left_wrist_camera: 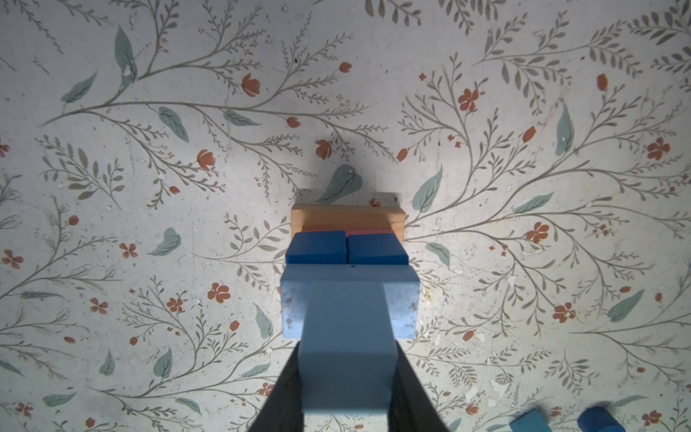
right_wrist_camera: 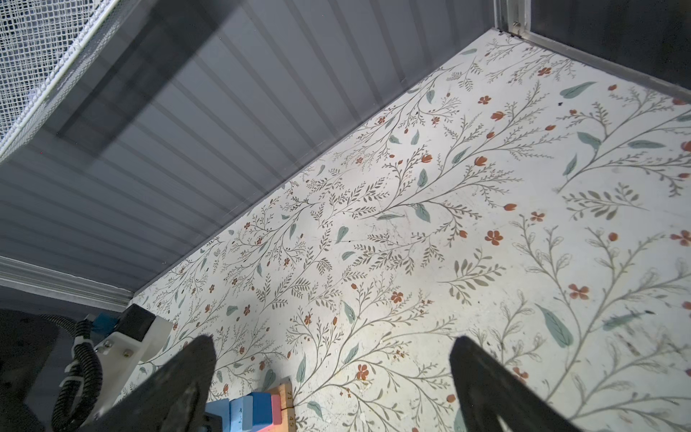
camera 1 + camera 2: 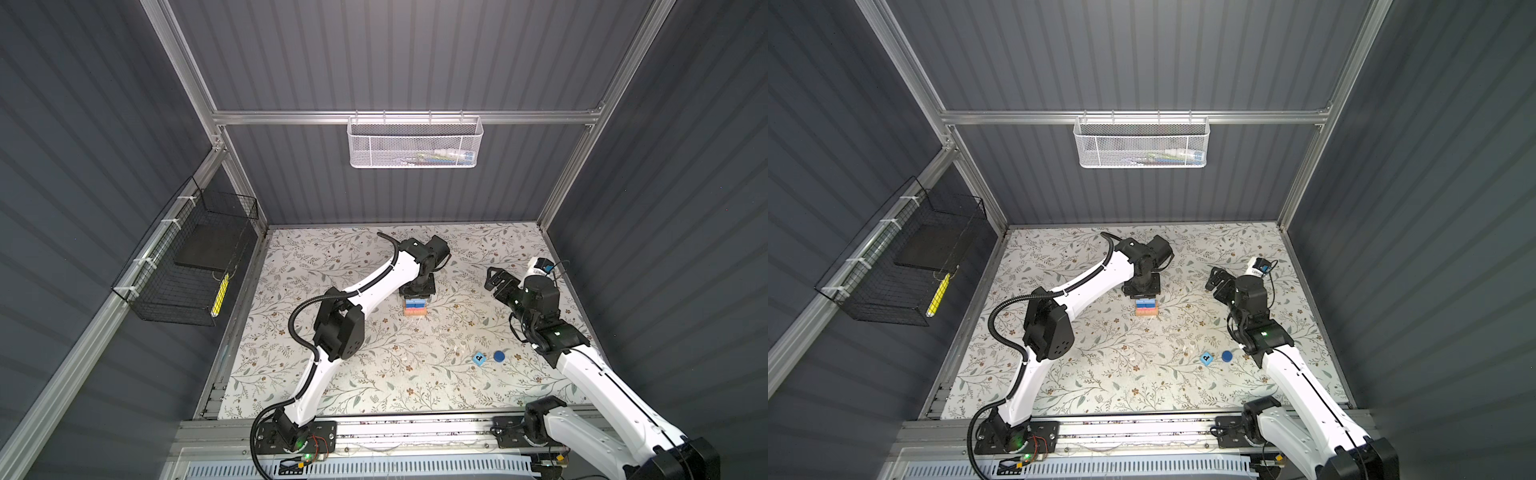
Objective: Build the wood block tower
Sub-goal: 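Lower the light blue cube onto the light blue block with the left gripper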
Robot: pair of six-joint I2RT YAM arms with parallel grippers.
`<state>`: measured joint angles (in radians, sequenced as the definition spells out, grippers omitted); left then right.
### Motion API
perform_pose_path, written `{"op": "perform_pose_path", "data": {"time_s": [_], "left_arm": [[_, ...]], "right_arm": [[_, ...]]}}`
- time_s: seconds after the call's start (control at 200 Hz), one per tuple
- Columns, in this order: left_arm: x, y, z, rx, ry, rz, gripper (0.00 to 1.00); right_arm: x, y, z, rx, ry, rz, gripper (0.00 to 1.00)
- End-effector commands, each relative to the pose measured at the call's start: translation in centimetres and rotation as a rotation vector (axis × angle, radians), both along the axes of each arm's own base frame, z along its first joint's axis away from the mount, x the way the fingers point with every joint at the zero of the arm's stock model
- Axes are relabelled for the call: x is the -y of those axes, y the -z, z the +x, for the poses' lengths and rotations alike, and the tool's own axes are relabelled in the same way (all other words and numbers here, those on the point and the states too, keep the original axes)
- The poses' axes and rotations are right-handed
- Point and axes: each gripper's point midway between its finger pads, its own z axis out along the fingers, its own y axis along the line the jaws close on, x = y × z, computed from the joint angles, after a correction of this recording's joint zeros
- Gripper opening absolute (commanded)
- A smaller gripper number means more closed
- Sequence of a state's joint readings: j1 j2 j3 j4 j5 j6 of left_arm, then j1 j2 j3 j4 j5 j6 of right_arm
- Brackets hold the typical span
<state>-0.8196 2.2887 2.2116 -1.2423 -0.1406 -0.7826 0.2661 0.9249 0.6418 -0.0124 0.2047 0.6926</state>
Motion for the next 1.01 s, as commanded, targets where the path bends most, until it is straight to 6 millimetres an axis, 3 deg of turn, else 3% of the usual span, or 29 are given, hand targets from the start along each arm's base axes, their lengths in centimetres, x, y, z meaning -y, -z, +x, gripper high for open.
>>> {"op": "perform_pose_path", "data": {"time_s": [0.0,0.54,1.0], "left_arm": [[-0.23,0.5,-0.22,-0.006,0.003,0.039,0.07],[-0.1,0.42,-0.17,-0.006,0.002,0.033,0.3],[-0.01,0.37,-0.13,-0.007,0.004,0.03,0.39]], "right_arm": [[-0.02,0.26,0.12,0.0,-0.002,0.007,0.99],[0.07,0.48,0.13,-0.007,-0.001,0.011,0.99],[0.03,0.45,0.14,-0.007,-0.005,0.017,0.99]]}}
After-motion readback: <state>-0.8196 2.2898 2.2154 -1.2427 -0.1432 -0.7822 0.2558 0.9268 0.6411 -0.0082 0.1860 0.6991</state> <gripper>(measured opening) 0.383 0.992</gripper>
